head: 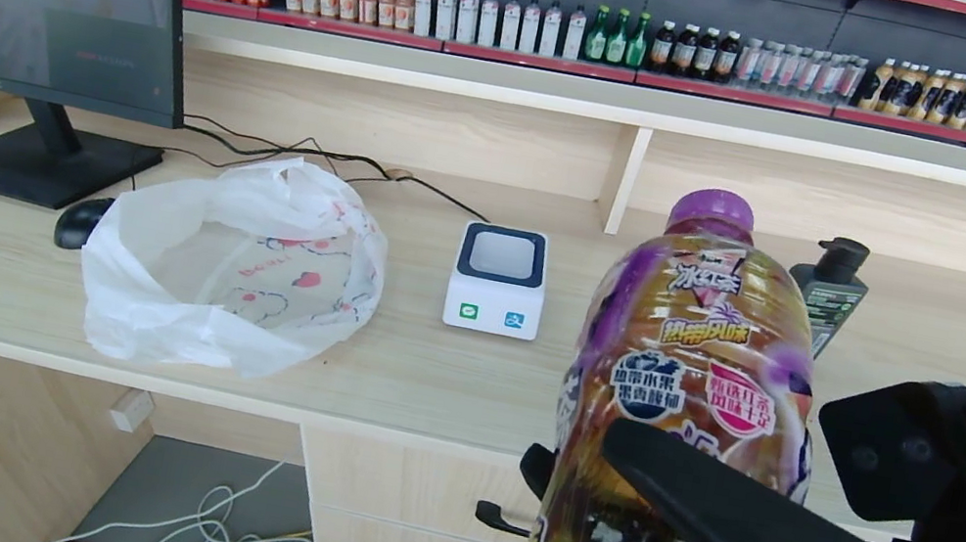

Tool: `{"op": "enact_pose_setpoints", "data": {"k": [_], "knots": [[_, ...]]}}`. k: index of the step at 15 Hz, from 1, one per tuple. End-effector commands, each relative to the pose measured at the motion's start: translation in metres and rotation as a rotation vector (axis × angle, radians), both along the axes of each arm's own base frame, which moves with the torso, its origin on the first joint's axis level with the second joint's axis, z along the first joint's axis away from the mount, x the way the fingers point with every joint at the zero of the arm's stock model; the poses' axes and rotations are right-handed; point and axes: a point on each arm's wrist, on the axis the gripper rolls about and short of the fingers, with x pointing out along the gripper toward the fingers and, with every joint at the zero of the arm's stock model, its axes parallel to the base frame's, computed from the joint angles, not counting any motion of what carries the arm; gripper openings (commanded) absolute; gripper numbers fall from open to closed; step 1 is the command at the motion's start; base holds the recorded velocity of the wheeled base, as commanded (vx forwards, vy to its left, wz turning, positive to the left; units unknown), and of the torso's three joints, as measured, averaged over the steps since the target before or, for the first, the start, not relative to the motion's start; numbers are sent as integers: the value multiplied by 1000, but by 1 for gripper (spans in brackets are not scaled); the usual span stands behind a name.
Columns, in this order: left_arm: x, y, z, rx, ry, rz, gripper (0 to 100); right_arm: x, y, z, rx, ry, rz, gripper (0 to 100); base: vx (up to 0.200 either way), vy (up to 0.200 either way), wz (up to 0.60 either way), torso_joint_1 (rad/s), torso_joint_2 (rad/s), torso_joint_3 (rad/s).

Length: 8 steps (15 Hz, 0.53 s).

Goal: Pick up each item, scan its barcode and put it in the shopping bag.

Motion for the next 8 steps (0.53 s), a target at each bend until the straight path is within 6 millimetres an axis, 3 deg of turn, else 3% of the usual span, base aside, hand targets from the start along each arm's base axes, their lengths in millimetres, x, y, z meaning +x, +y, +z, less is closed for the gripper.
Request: {"op": "enact_pose_setpoints", "data": {"k": [1, 3, 8], "knots": [[0, 0, 0, 0, -1, 0, 100, 6, 0, 8, 28, -17, -25, 0, 0, 0, 0, 0, 0, 0], [0, 0, 0, 0, -1, 0, 100, 9, 0, 13, 44, -35, -41, 0, 0, 0, 0, 0, 0, 0], [0, 0, 0, 0, -1, 1, 100, 16, 1, 22, -9, -271, -183, 0, 0, 0, 0, 0, 0, 0]]}}
